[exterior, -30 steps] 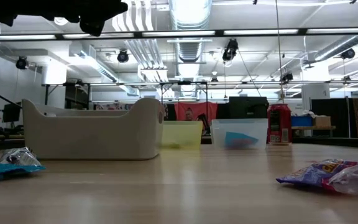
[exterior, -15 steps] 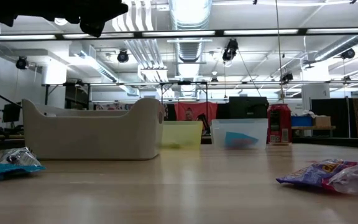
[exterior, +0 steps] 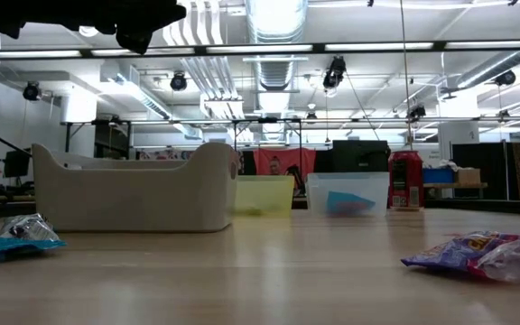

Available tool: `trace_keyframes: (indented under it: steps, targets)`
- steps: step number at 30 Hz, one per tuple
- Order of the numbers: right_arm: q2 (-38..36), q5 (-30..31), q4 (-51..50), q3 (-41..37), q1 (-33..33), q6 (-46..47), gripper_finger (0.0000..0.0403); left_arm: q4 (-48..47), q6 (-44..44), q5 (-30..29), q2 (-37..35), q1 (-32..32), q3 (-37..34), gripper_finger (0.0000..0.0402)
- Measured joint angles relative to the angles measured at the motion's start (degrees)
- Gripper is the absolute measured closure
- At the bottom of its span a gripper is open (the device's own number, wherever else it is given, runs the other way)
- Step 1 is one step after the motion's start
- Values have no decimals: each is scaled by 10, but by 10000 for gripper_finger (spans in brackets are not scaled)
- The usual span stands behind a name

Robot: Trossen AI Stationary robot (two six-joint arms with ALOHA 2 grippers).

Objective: Sort candy
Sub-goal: Put the red candy into the gray bin

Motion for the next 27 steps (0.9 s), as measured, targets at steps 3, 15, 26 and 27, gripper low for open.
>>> trace_keyframes:
  steps: [3, 15, 26, 27]
  targets:
    - [1, 0, -3, 2, 0, 0, 299, 0, 0, 0, 0, 0, 0, 286]
    - [-12, 12, -3, 31, 0, 2, 385, 0, -2, 0, 0, 0, 0, 286]
    - [-71, 197, 21, 81, -54, -74, 381, 2, -22, 1, 0, 0, 0, 286]
    - [-75, 212, 32, 85, -64, -98, 381, 3, -26, 1, 0, 0, 0, 286]
